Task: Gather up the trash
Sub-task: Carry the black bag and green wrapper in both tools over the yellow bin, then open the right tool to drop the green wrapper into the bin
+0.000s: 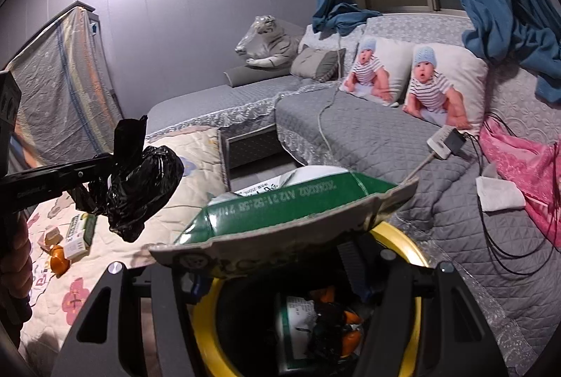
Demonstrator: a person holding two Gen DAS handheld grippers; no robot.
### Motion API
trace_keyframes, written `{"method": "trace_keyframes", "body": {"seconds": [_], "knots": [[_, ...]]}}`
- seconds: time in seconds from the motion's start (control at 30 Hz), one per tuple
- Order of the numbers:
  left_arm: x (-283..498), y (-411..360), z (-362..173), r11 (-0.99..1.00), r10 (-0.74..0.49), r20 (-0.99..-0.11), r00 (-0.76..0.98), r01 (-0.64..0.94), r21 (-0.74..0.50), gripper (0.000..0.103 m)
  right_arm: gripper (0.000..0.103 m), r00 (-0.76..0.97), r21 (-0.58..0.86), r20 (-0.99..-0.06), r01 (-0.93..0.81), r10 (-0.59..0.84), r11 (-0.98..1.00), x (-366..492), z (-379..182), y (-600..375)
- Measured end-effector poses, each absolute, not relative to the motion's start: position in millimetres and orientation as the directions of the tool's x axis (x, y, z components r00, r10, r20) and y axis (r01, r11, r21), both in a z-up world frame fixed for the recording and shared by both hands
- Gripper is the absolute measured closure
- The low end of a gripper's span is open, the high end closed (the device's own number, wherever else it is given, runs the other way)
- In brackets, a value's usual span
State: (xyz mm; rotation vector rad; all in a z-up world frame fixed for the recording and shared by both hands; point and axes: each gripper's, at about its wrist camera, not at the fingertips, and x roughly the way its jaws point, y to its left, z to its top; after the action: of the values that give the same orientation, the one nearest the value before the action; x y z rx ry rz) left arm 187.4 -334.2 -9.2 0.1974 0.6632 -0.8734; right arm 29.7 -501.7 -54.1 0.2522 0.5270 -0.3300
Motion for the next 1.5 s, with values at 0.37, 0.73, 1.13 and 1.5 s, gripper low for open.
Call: {"method": "trace_keyframes", "body": {"seconds": [0.37, 0.73, 1.13, 1.5], "knots": [[170.6, -370.6, -23.1, 0.586, -0.660, -0.637, 0.398, 0.804, -0.104, 0.090, 0.045, 0.779, 0.143, -0.554, 0.437, -0.294, 0.888, 14.0, -71.8, -523.9], [161.1, -392.8, -36.7, 0.558, -0.662, -0.654, 0.366, 0.823, -0.104, 0.090, 0.045, 0.746, 0.125, -0.576, 0.483, -0.333, 0.867, 7.4, -83.2, -539.6], [156.7, -407.4, -49.7, 0.555, -0.651, -0.671, 0.354, 0.825, -0.103, 0.090, 0.045, 0.714, 0.100, -0.602, 0.512, -0.357, 0.853, 6.3, -94.5, -548.1], [157.9, -413.3, -58.5, 0.562, -0.644, -0.683, 0.345, 0.819, -0.117, 0.090, 0.044, 0.692, 0.095, -0.619, 0.535, -0.371, 0.839, 4.3, -98.9, -553.4]]}}
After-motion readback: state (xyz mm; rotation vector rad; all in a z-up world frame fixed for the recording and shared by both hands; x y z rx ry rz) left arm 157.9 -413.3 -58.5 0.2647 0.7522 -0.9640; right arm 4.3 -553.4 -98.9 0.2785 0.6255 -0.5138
